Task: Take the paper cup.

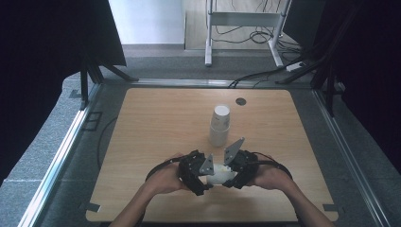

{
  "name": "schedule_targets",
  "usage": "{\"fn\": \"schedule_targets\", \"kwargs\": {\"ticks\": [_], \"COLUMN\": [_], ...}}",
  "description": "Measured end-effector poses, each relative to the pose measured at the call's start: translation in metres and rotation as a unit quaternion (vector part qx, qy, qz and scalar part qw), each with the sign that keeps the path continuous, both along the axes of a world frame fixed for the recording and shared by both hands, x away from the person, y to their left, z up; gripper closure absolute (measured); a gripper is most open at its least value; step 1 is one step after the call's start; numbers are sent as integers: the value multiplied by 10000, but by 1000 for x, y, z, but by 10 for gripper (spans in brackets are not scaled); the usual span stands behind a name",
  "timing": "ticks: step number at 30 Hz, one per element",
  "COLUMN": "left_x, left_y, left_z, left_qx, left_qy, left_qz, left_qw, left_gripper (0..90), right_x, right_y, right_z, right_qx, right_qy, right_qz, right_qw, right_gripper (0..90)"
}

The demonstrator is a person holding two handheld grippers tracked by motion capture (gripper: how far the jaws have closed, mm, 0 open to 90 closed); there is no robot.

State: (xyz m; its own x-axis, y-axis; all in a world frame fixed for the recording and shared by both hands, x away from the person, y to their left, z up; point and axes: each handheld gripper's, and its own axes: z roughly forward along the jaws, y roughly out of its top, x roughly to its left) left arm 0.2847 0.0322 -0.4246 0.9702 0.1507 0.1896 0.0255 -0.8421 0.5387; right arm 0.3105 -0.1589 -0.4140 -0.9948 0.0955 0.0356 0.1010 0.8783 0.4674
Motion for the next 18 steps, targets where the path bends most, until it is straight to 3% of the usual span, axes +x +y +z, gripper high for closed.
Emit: {"fn": "schedule_targets", "kwargs": {"ticks": [3, 6, 11, 18], "left_x": [2, 5, 9, 11], "left_y": [6, 12, 22, 31], "left_z": [2, 4, 7, 7], "left_qx": [-281, -648, -1235, -1886], "left_qy": [161, 365, 632, 922], "left_qz": [76, 145, 221, 236], "left_qw": [9994, 9971, 9901, 9774], "left_gripper": [157, 143, 143, 142], "right_x": [1, 1, 0, -1], "right_y": [-6, -12, -21, -33], "right_z": [2, 4, 6, 6], "right_qx": [207, 450, 807, 1331], "right_qy": [29, 92, 128, 104], "right_qz": [-25, -104, -201, -369], "right_qw": [9998, 9989, 9965, 9904], "right_gripper": [364, 364, 364, 364]}}
